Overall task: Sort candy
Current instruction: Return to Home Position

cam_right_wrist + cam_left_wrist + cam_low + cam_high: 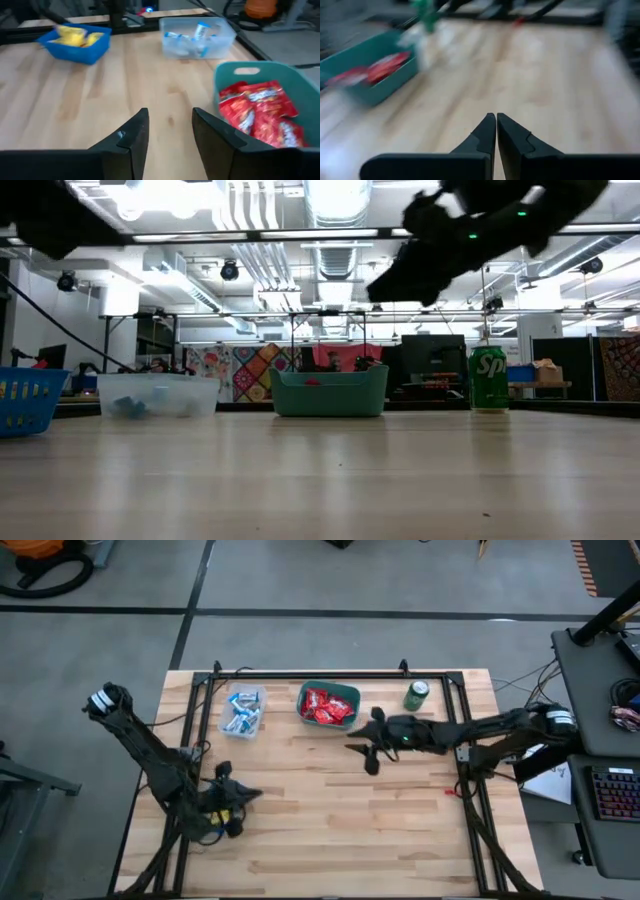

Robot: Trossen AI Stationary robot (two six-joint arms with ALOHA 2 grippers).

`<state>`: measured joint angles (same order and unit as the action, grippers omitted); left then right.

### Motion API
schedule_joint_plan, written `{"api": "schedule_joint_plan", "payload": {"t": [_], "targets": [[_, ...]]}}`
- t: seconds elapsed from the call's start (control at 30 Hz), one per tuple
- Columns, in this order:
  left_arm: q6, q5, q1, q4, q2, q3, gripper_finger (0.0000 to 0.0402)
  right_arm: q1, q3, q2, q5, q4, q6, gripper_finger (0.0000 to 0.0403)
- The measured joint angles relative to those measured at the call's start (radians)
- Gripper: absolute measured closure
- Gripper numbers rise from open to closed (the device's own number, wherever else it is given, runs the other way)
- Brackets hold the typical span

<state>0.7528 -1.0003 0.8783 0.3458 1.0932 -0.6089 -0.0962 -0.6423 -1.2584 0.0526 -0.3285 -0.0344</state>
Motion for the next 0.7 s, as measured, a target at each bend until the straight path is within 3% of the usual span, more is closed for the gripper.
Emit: {"api": "schedule_joint_plan", "payload": {"t": [0.17, 0.27, 0.4, 0.57, 0.7], "targets": [[-0.497, 0.194, -0.017, -0.586, -0.024, 0.11, 0.0401, 0.075, 0.117, 0.113, 0.073, -0.029, 0.004, 0.0275], [-0.686, 0.327, -0.053, -0.78, -0.033, 0.166, 0.0401, 0.104, 0.174, 0.173, 0.087, -0.049, 0.023, 0.0282], [-0.717, 0.425, -0.162, -0.79, -0.095, 0.216, 0.0401, 0.122, 0.24, 0.264, 0.088, -0.085, 0.054, 0.0289], [-0.71, 0.756, -0.364, -0.758, -0.212, 0.266, 0.0402, 0.122, 0.346, 0.383, 0.08, -0.126, 0.092, 0.0296], [-0.697, 0.992, -0.506, -0.599, -0.328, 0.28, 0.0402, 0.123, 0.442, 0.48, 0.078, -0.186, 0.101, 0.0301]]}}
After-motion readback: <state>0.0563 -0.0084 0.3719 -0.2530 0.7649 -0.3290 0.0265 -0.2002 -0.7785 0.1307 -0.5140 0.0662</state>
